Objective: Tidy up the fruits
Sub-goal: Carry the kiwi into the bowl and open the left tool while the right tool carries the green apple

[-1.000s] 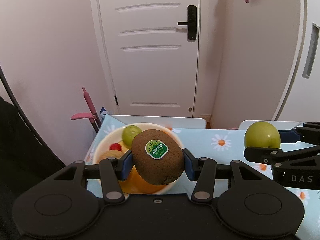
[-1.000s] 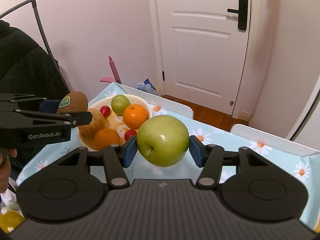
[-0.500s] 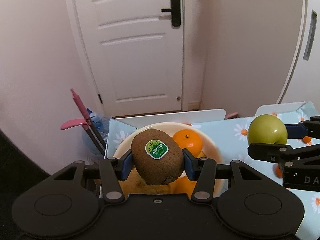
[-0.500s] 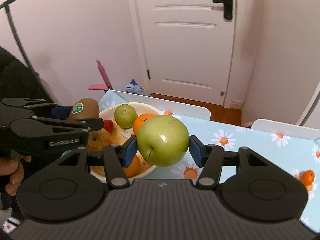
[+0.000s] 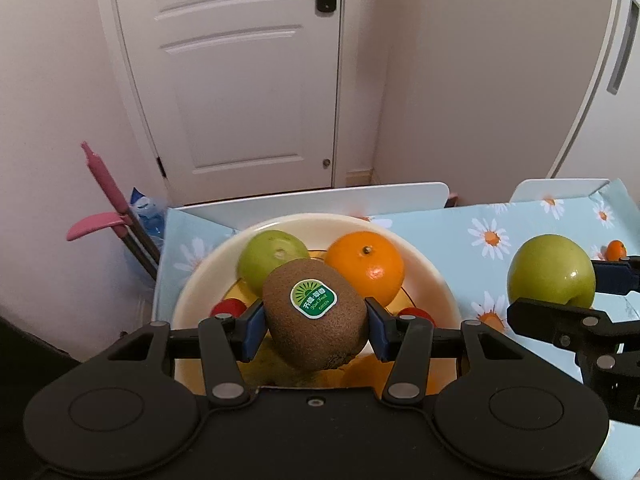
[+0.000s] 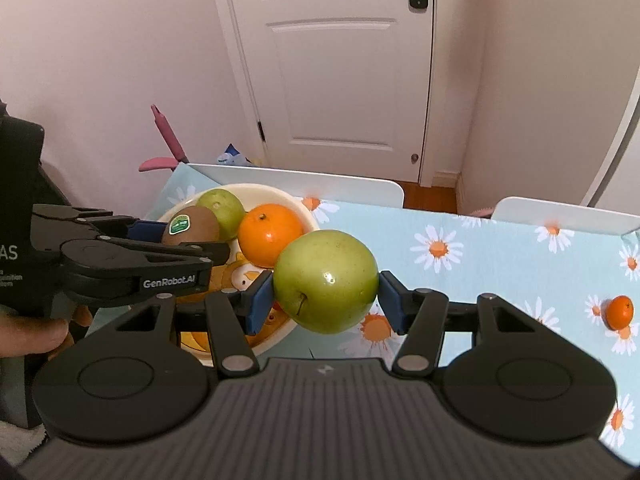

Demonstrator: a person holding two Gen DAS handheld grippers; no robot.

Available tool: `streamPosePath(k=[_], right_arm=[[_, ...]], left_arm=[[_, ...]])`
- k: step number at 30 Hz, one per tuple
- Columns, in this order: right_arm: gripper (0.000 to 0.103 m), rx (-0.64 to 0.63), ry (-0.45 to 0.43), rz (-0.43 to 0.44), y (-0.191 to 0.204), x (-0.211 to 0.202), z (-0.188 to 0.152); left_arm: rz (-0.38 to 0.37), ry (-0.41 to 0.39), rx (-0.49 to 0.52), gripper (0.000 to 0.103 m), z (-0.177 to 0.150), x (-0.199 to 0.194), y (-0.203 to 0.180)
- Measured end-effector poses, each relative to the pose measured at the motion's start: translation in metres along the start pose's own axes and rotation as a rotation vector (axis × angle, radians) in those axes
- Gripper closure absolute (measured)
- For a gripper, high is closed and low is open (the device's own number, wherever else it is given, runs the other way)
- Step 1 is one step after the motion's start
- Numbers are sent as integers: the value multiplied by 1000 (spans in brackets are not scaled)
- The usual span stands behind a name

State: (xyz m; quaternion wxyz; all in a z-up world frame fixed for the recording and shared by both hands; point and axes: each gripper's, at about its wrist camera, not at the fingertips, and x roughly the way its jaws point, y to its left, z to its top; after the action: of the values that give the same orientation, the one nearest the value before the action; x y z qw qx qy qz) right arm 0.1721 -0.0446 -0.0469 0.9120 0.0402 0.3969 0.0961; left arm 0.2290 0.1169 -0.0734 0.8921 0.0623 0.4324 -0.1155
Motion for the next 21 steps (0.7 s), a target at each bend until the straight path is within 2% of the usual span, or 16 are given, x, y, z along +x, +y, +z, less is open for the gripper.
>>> streamPosePath(k=[7, 10, 11, 21], right_arm=[[32, 1, 10, 5, -4, 7, 1], [32, -3, 11, 13, -6, 7, 2], [32, -5, 12, 15, -7, 7, 3], [32, -39, 22, 51, -9, 7, 12]], left_arm=[[4, 12, 31, 44, 1, 8, -7], [21, -31, 46, 18, 0, -1, -8], [25, -47, 46, 14, 0, -5, -8], [71, -76, 25, 12, -16, -37, 0]])
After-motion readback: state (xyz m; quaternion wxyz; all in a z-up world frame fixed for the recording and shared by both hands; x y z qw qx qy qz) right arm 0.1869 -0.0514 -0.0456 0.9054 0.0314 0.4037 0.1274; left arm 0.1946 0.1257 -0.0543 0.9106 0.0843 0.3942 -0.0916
